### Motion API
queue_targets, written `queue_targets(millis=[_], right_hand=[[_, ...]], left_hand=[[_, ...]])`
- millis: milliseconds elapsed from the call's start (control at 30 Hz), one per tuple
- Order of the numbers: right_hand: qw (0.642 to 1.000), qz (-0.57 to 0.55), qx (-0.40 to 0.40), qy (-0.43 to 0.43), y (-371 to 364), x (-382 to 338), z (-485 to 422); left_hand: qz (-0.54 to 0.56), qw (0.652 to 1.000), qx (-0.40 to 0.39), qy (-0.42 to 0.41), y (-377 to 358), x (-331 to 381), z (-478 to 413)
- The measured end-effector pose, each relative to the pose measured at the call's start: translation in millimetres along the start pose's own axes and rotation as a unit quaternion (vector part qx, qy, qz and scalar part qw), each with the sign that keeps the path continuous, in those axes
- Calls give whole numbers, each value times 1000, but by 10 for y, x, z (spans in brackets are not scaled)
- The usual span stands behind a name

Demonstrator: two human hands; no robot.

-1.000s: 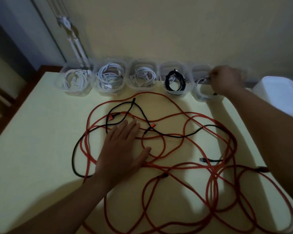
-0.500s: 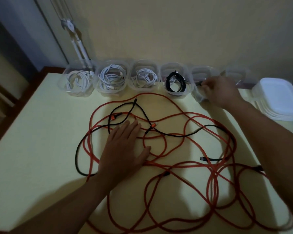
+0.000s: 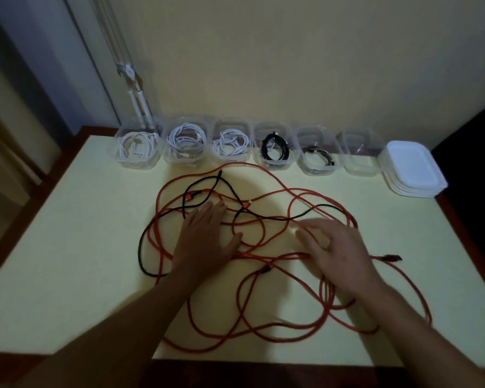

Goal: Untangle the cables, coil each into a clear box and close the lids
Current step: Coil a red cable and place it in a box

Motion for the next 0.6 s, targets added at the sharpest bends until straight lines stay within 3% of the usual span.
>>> queue_targets(millis=[67,200,433,600], right_hand=[[998,-19,-57,4,-236,-170,362],[989,74,-109,67,-709,-263,816],[997,37,-60,-34,-564,-308,577],[992,-59,74,-81,385,-769,-191]], left_hand=[[9,1000,8,1,24,25,5],[44,999,-8,11,65,34,34],[-35,994,5,-107,148,-80,608],[2,995,34,-93,614,1,736]])
Point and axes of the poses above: each hand's wrist, its own z-axis away from the middle knuckle, its own y-axis out of the back of the hand, x = y × z, the point moved 5 cm from there along -z, towards the middle knuckle, and after that the axes turned 14 degrees about y, right-handed, at the moved point
